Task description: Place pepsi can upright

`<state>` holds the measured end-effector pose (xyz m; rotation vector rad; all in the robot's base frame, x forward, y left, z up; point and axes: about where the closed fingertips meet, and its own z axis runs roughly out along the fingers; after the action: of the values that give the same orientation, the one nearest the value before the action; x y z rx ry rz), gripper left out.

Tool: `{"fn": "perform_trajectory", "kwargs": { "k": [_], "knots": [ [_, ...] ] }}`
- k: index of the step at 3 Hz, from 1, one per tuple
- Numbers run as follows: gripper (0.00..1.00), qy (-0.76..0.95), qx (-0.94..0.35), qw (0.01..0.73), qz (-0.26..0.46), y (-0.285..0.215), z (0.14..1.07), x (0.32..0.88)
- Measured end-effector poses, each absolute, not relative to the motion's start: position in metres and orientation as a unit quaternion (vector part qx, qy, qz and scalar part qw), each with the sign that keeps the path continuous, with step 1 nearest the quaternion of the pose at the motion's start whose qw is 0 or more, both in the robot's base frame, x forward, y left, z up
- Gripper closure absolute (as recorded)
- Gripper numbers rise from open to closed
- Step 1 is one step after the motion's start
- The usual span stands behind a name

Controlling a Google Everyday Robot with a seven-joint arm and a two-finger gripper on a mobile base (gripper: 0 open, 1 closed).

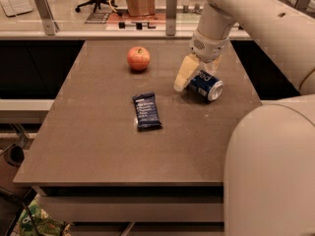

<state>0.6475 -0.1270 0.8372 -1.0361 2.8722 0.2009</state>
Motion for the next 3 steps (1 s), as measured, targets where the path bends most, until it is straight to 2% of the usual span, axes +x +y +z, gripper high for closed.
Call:
{"fn": "perform_trajectory", "kwargs": {
  "k": [3],
  "knots": [
    [0.87,0.937,-0.338,0.053,0.067,-0.1210,0.8304,0.6573]
  ]
}}
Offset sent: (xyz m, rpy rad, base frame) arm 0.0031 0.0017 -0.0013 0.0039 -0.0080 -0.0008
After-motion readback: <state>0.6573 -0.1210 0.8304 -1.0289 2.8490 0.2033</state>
